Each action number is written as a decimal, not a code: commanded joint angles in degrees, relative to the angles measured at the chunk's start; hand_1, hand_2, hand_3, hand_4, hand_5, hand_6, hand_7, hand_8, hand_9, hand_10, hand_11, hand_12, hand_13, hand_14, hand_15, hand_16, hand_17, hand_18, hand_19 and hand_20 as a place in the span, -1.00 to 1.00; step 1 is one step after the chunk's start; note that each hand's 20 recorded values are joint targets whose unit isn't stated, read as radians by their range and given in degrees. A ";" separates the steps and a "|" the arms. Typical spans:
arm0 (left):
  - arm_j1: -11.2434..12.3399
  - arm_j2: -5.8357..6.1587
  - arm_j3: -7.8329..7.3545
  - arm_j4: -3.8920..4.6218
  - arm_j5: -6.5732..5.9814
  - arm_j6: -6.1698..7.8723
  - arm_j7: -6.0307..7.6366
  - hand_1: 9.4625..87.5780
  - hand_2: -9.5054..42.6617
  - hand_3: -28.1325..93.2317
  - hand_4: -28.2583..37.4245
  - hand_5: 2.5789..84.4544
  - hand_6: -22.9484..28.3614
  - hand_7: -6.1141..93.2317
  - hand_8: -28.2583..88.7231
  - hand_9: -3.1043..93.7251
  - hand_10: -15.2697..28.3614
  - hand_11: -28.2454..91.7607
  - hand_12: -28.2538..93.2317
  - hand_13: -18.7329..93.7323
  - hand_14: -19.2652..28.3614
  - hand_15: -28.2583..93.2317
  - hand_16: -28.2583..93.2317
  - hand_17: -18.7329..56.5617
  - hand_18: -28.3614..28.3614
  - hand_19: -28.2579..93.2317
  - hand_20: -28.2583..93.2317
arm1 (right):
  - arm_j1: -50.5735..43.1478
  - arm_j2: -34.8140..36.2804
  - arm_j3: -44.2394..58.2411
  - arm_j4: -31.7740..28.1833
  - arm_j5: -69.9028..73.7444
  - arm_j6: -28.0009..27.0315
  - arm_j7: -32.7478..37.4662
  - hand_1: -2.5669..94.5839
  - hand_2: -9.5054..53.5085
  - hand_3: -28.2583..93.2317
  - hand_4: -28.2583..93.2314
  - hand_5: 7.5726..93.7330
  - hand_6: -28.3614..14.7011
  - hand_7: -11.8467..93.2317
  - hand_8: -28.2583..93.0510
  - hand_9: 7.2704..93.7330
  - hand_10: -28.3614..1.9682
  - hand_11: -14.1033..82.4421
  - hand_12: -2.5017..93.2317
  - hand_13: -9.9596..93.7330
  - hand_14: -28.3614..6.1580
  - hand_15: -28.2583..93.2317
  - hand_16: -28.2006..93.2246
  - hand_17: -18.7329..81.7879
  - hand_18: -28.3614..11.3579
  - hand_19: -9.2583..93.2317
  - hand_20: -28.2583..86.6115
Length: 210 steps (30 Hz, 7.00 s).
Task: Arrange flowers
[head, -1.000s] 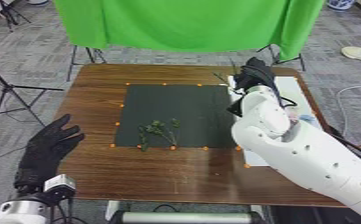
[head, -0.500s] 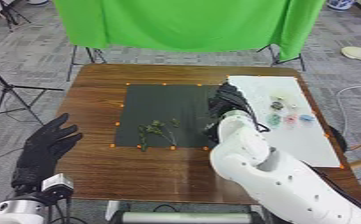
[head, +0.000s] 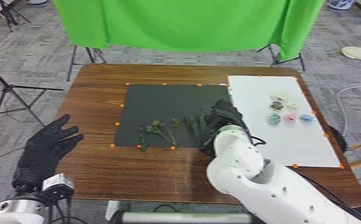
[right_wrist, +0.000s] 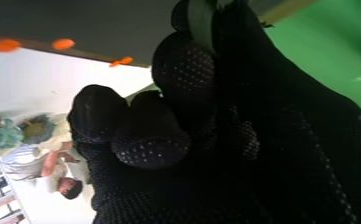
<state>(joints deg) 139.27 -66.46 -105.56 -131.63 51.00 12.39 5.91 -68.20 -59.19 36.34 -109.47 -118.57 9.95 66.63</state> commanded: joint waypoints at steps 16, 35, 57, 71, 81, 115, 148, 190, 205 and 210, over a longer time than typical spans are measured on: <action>-0.10 -0.50 0.07 0.00 0.46 -0.92 -0.96 -0.63 -0.43 0.79 -0.81 -0.22 0.23 -0.57 -0.70 -0.23 0.62 -0.04 -0.37 -0.22 0.92 0.33 -0.69 -0.82 0.82 0.37 -0.48 | -2.66 -0.58 0.26 1.55 2.04 -3.47 0.84 -0.03 -1.00 0.95 -0.95 0.90 0.13 -0.27 -0.27 0.77 -0.08 0.41 -0.33 0.74 -0.06 0.87 -0.24 0.15 -1.00 1.00 0.40; 0.85 -0.56 -0.40 -0.36 0.32 -0.52 -0.68 -0.63 -0.43 0.80 -0.79 -0.22 0.23 -0.57 -0.70 -0.23 0.62 -0.04 -0.37 -0.22 0.92 0.33 -0.69 -0.82 0.82 0.38 -0.48 | -4.33 0.07 2.05 -1.05 1.16 -7.30 2.41 -0.20 -1.00 0.91 -0.93 0.84 0.08 -0.27 -0.33 0.68 -0.30 0.48 -0.46 0.68 -0.15 0.84 -0.24 0.09 -1.00 1.00 0.28; 1.42 0.36 0.53 -0.68 -0.02 0.68 0.82 -0.63 -0.43 0.80 -0.79 -0.22 0.23 -0.57 -0.70 -0.23 0.63 -0.04 -0.37 -0.22 0.93 0.34 -0.69 -0.80 0.84 0.41 -0.47 | 1.80 14.43 15.26 1.77 10.55 -13.13 -4.82 -0.40 -0.88 0.92 -0.90 0.31 -0.15 -0.33 -0.77 0.24 -0.66 -0.02 -0.64 0.42 -0.37 0.75 -0.35 0.00 -1.00 1.00 -0.12; 1.12 0.06 1.12 -0.16 -0.07 0.23 1.10 -0.63 -0.44 0.80 -0.80 -0.22 0.23 -0.57 -0.70 -0.23 0.63 -0.04 -0.37 -0.22 0.93 0.34 -0.69 -0.80 0.83 0.41 -0.47 | 4.32 19.03 11.74 8.66 13.76 -12.18 -2.42 -0.36 -0.93 0.93 -0.93 0.16 -0.10 -0.36 -0.77 0.09 -0.58 -0.21 -0.66 0.40 -0.30 0.75 -0.37 0.01 -1.00 1.00 -0.13; 0.80 -0.10 1.16 -0.09 -0.08 0.15 0.96 -0.64 -0.44 0.80 -0.79 -0.22 0.23 -0.57 -0.70 -0.23 0.63 -0.04 -0.37 -0.22 0.93 0.34 -0.69 -0.81 0.83 0.40 -0.47 | 4.34 17.61 9.82 8.98 12.84 -13.03 -2.64 -0.35 -0.92 0.93 -0.94 0.16 -0.06 -0.35 -0.78 0.10 -0.58 -0.22 -0.66 0.41 -0.29 0.76 -0.38 0.01 -1.00 1.00 -0.14; -0.76 0.04 1.71 0.41 -0.03 -0.47 0.32 -0.63 -0.44 0.80 -0.80 -0.22 0.23 -0.56 -0.70 -0.23 0.62 -0.04 -0.37 -0.22 0.93 0.34 -0.69 -0.81 0.83 0.40 -0.47 | 3.41 17.31 5.01 9.97 11.70 -10.30 -0.67 -0.17 -1.00 0.91 -0.97 0.28 0.04 -0.31 -0.78 0.50 -0.37 -0.20 -0.65 0.61 0.01 0.70 -0.34 0.11 -1.00 1.00 0.00; 4.64 0.28 -3.46 -0.99 -1.24 1.78 3.39 -0.64 -0.44 0.80 -0.79 -0.22 0.23 -0.56 -0.70 -0.23 0.62 -0.04 -0.37 -0.22 0.93 0.34 -0.69 -0.81 0.83 0.40 -0.47 | 10.34 11.08 3.87 0.04 2.88 -4.84 -12.22 0.23 -1.00 0.83 -1.00 0.70 0.23 -0.07 -0.48 1.00 0.32 -0.38 -0.23 0.84 0.36 0.62 -0.23 0.27 -0.87 1.00 0.17; -12.61 2.84 -2.72 3.95 2.91 -4.06 -10.72 -0.64 -0.44 0.80 -0.79 -0.22 0.23 -0.56 -0.70 -0.23 0.62 -0.04 -0.37 -0.22 0.93 0.34 -0.69 -0.81 0.84 0.41 -0.47 | 11.86 -21.73 -11.69 18.71 4.70 -10.51 -15.12 0.20 -1.00 0.82 -1.00 0.67 0.29 -0.05 -0.50 0.99 0.35 -0.38 -0.22 0.82 0.34 0.63 -0.22 0.21 -0.81 1.00 0.13; -11.55 2.81 -2.44 2.76 3.34 -3.25 -13.98 -0.64 -0.45 0.80 -0.79 -0.22 0.23 -0.56 -0.70 -0.23 0.62 -0.04 -0.37 -0.23 0.93 0.33 -0.69 -0.81 0.84 0.41 -0.47 | 5.92 -25.79 -7.30 18.93 -1.45 -12.89 -18.10 0.20 -1.00 0.81 -1.00 0.65 0.30 -0.05 -0.52 0.99 0.34 -0.40 -0.21 0.81 0.34 0.65 -0.24 0.20 -0.79 1.00 0.12; -11.19 2.75 -2.69 2.51 3.32 -3.40 -14.52 -0.64 -0.45 0.80 -0.79 -0.22 0.23 -0.56 -0.70 -0.23 0.62 -0.04 -0.37 -0.22 0.93 0.33 -0.69 -0.81 0.84 0.41 -0.47 | 6.79 -25.10 -9.45 19.00 -2.52 -6.88 -18.38 0.17 -1.00 0.79 -1.00 0.57 0.26 -0.10 -0.55 0.96 0.31 -0.41 -0.22 0.79 0.37 0.66 -0.24 0.19 -0.77 1.00 0.11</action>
<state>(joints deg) 127.25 -63.47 -108.18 -128.61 53.98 8.84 -7.23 -62.21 -84.28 28.85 -90.55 -119.91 -3.60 48.59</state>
